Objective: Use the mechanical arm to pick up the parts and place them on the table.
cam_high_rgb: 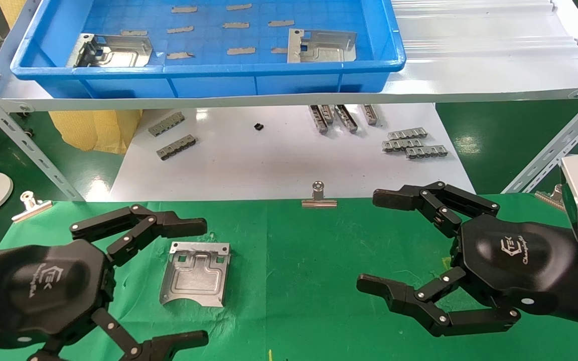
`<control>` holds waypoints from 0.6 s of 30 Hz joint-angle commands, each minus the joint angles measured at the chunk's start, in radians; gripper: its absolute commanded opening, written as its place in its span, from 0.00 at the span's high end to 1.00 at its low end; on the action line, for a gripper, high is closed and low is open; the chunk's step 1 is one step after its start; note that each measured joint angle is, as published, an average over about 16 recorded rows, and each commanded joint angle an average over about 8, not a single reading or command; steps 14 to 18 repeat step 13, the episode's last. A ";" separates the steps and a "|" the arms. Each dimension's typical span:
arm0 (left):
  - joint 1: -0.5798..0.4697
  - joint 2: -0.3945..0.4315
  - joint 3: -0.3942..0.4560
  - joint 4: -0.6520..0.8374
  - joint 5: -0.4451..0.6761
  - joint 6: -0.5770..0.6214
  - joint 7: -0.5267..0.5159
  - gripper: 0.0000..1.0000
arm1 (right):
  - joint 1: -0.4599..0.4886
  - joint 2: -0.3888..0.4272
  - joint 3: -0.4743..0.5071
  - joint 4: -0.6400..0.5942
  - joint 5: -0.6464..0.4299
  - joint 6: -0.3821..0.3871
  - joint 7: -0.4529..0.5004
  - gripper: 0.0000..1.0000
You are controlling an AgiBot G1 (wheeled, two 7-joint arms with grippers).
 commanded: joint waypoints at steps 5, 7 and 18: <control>-0.005 0.003 0.003 0.010 0.005 0.001 0.003 0.00 | 0.000 0.000 0.000 0.000 0.000 0.000 0.000 0.00; -0.006 0.004 0.004 0.011 0.006 0.001 0.004 0.00 | 0.000 0.000 0.000 0.000 0.000 0.000 0.000 0.00; -0.008 0.005 0.005 0.015 0.008 0.001 0.005 0.00 | 0.000 0.000 0.000 0.000 0.000 0.000 0.000 0.00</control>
